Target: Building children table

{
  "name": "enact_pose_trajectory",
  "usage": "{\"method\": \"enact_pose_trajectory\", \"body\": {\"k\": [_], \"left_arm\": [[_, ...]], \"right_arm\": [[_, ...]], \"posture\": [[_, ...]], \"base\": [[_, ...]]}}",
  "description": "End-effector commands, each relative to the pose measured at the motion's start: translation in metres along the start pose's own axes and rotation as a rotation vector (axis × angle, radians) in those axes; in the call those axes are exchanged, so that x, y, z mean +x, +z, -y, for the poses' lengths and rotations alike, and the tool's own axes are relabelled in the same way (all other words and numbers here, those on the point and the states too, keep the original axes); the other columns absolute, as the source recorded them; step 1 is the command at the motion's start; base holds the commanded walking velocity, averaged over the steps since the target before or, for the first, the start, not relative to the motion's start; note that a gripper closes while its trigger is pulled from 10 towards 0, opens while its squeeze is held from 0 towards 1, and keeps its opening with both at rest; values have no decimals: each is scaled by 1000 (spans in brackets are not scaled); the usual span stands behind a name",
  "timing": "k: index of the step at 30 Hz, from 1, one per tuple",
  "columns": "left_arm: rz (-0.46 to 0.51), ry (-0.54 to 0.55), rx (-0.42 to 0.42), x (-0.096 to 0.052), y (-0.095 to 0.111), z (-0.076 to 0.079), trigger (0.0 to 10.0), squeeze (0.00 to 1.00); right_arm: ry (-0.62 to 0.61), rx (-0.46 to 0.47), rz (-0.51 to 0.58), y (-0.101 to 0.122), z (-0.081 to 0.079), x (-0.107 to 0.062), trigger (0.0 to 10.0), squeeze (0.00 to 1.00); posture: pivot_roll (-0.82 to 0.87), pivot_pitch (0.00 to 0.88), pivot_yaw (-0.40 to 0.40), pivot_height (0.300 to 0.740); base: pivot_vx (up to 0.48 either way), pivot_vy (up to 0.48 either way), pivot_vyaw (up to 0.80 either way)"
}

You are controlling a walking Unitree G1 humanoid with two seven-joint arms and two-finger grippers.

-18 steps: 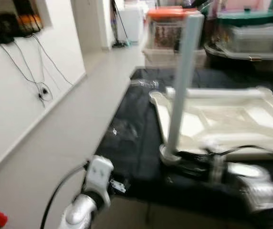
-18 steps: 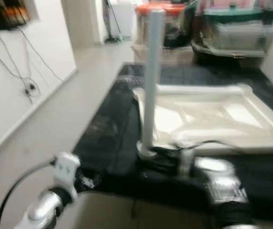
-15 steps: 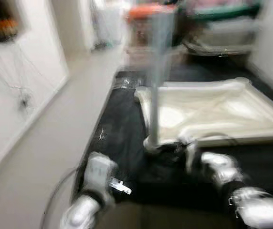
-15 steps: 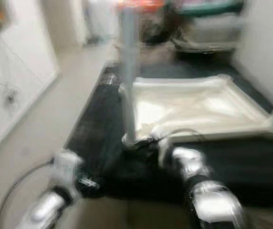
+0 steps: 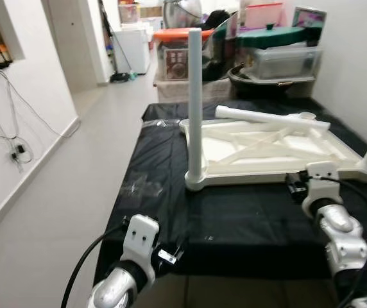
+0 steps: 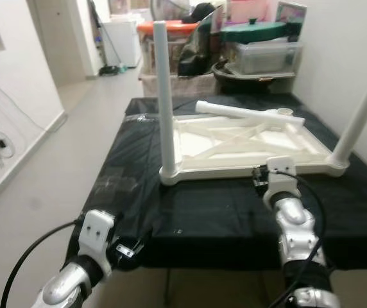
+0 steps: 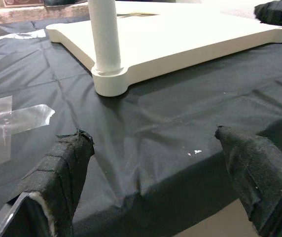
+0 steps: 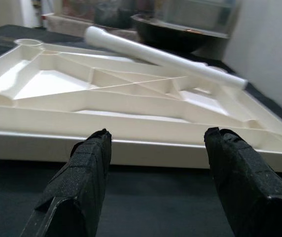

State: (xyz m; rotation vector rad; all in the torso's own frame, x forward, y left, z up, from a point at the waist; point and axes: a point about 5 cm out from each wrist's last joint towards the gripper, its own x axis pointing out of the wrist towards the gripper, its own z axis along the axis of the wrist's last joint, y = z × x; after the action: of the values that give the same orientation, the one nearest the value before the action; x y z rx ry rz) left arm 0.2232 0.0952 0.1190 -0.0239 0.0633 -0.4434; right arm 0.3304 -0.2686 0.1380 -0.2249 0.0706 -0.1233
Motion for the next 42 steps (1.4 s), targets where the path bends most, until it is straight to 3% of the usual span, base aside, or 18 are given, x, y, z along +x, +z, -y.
{"method": "enact_pose_trajectory", "body": {"k": [1, 5, 8, 10, 14, 20, 28, 34, 35, 37, 38, 40, 42], "left_arm": [[-8, 5, 10, -1, -2, -2, 10000, 0], [-7, 4, 9, -1, -2, -2, 10000, 0], [-7, 2, 9, -1, -3, -1, 10000, 0], [-8, 3, 9, -1, -3, -2, 10000, 0], [-8, 3, 9, -1, -3, -2, 10000, 0], [-9, 1, 6, -1, -3, -1, 10000, 0], [-9, 2, 6, -2, -4, -1, 10000, 0], [-9, 1, 6, -3, -4, 0, 10000, 0], [-9, 1, 6, -3, -4, 0, 10000, 0], [-9, 1, 6, -3, -4, 0, 10000, 0], [-9, 0, 6, -2, -4, 0, 10000, 0], [-9, 0, 6, -2, -4, 0, 10000, 0], [-9, -1, 6, -2, -4, 0, 10000, 0]], "right_arm": [[24, 40, 15, -10, -6, 13, 10000, 0], [17, 44, 35, -13, -8, 20, 10000, 0], [16, 57, 64, -7, -19, 15, 10000, 0], [33, 87, 58, 3, -28, 2, 10000, 0], [52, 104, 58, 5, -32, -1, 10000, 0], [301, 205, 93, 18, -69, -17, 10000, 0], [312, 168, 166, 18, -73, -14, 10000, 0], [216, 107, 210, 24, -70, -15, 10000, 0], [99, 85, 213, 27, -66, -18, 10000, 0], [99, 85, 213, 27, -66, -18, 10000, 0], [-56, 51, 201, 33, -58, -18, 10000, 0], [-56, 51, 201, 33, -58, -18, 10000, 0], [-451, 17, 205, 46, -27, -25, 10000, 0]], "posture": [[147, 0, -14, 740], [145, 0, -13, 740], [148, 0, -13, 740], [149, 0, -16, 740], [149, 0, -16, 740], [151, 0, -17, 740], [153, 0, -19, 740], [150, 0, -18, 740], [151, 0, -20, 740], [151, 0, -20, 740], [152, 0, -17, 740], [152, 0, -17, 740], [152, 0, -21, 740]], "base": [[0, 0, 0], [0, 0, 0], [0, 0, 0], [0, 0, 0], [0, 0, 0], [0, 0, 0], [0, 0, 0], [0, 0, 0], [0, 0, 0], [0, 0, 0], [0, 0, 0], [0, 0, 0], [0, 0, 0]]}}
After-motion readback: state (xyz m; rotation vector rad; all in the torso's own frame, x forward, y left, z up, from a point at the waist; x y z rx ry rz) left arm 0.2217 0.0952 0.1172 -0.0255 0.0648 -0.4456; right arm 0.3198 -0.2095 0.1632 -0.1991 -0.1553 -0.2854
